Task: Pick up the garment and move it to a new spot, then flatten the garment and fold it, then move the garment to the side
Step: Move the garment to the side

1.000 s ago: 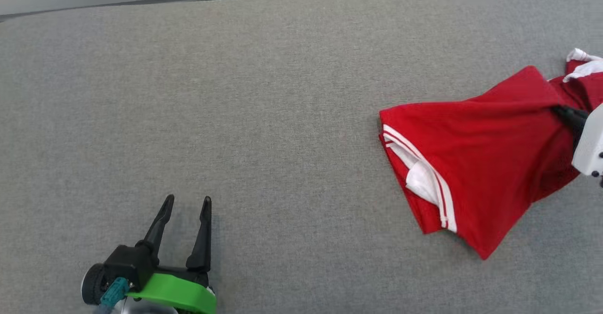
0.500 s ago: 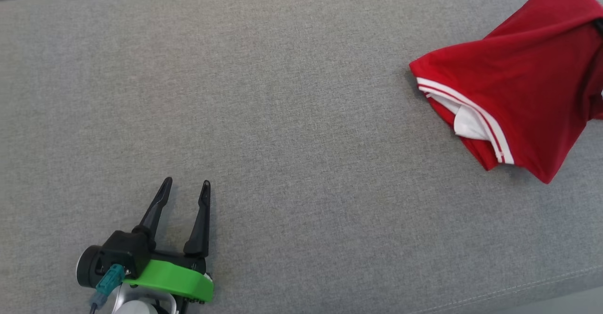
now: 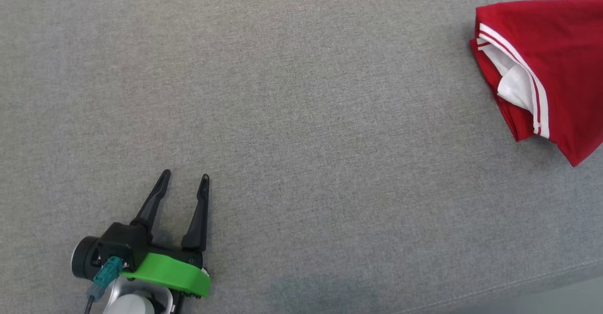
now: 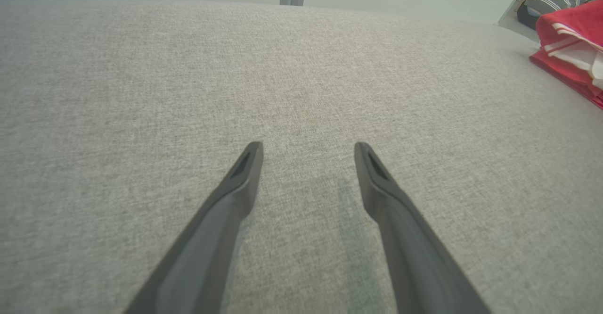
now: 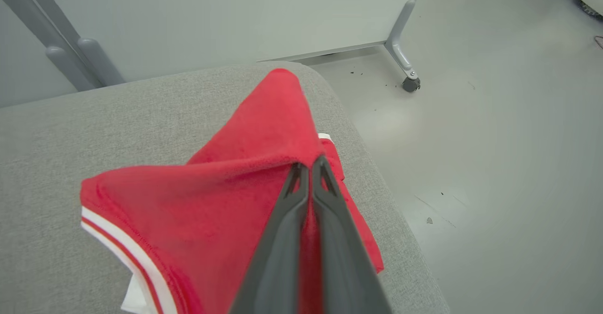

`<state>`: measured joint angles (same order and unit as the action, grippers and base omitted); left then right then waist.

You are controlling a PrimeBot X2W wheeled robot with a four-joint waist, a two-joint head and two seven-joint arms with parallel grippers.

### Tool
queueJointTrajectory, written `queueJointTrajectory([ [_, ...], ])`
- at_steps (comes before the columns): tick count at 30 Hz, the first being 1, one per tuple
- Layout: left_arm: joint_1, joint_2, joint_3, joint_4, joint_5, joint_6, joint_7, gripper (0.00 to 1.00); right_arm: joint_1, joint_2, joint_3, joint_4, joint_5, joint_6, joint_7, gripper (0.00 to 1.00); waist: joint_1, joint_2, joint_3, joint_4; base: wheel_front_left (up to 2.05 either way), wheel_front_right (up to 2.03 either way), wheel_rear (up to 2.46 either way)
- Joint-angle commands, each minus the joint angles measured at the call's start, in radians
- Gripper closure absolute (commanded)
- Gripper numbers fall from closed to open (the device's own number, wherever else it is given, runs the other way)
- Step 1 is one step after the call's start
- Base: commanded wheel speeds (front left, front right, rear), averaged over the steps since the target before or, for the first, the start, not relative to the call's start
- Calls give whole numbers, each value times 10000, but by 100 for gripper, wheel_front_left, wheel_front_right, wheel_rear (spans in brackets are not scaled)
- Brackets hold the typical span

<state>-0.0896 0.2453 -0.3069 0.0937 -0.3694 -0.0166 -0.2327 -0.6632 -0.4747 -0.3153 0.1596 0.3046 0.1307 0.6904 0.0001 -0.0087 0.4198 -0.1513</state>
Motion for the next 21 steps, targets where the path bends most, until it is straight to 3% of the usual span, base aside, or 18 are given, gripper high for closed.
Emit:
queueJointTrajectory([
  [1, -111, 81, -11, -36, 59, -8, 31, 0, -103, 92, -107, 103, -211, 0, -232, 100, -1, 87, 12, 65, 0, 0, 0],
  [2, -111, 81, -23, -33, 53, -4, 36, 0, -93, 200, -306, 322, -476, 0, -480, 100, -1, 87, 2, 99, 0, 0, 0],
  [3, -102, 66, -76, -14, 53, -11, 59, 0, 44, 500, -786, 833, -1167, 0, -995, 74, -1, 87, -53, 185, 0, 0, 0],
  [4, -91, 53, -118, 9, 61, -15, 63, 0, 160, 640, -1014, 1082, -1515, -2, -1233, 9, -1, 87, -106, 235, 0, 0, 0],
  [5, -74, 41, -156, 32, 65, -17, 85, 0, 286, 834, -1245, 1376, -1848, -2, -1417, 0, -1, 87, -166, 289, 0, 0, 0],
  [13, 233, 118, -173, 100, 36, 161, 73, 0, 880, 1519, -2261, 2284, -3345, -2, -3186, 0, -1, 87, -735, 595, 0, 0, 0],
  [21, 522, 147, 49, 249, -145, 358, -42, 0, 1935, 1548, -1561, 1473, -3142, -2, -5782, 0, -1, 87, -1536, 835, 0, 0, 0],
])
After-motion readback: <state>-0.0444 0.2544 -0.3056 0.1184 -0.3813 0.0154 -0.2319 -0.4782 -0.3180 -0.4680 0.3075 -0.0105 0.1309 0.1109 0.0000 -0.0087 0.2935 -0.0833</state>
